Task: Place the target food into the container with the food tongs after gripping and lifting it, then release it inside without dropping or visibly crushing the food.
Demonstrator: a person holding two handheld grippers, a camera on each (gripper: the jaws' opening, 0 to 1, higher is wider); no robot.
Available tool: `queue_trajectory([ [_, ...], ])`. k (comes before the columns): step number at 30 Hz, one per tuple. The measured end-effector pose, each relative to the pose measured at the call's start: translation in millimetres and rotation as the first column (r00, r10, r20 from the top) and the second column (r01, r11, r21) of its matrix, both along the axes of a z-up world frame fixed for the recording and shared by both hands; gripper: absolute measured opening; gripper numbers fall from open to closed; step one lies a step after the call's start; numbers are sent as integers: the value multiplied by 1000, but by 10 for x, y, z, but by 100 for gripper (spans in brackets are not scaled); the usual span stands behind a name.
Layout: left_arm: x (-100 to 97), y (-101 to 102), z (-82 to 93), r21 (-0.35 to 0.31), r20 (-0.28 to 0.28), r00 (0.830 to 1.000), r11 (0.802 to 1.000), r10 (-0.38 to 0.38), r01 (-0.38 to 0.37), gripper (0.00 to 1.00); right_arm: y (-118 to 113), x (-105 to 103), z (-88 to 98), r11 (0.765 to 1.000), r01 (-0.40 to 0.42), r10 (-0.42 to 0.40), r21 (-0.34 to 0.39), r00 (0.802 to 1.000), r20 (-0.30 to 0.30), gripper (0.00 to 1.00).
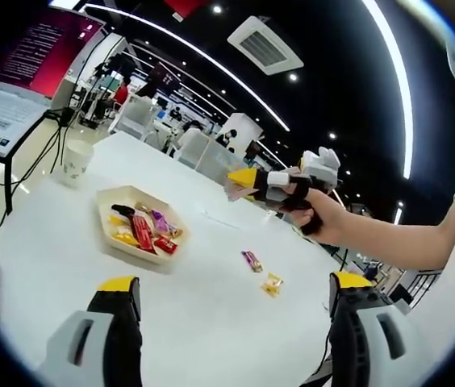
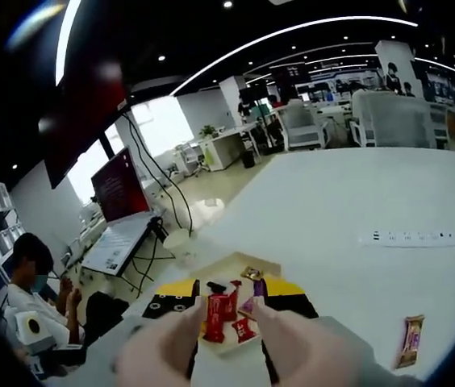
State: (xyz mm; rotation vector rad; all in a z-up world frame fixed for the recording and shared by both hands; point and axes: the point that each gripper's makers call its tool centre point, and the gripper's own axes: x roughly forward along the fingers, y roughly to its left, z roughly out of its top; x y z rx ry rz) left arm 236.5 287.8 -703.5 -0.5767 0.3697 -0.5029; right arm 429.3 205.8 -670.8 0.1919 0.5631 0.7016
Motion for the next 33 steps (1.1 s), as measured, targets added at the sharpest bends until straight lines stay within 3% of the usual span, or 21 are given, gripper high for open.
queue_trajectory([
  [17, -42, -74, -92, -8, -27, 1000, 1000, -7, 7, 99, -276, 23, -111, 999, 39, -39, -15, 999, -16, 29],
  [21, -62, -91, -108, -9, -33, 999, 1000, -3, 3, 99, -365, 25, -140, 998, 46, -46, -48, 999, 1, 29],
  [33, -81, -128, -116, -8, -43, 999, 1000, -6, 6, 99, -492, -25, -166, 997, 59, -58, -49, 998, 13, 29],
])
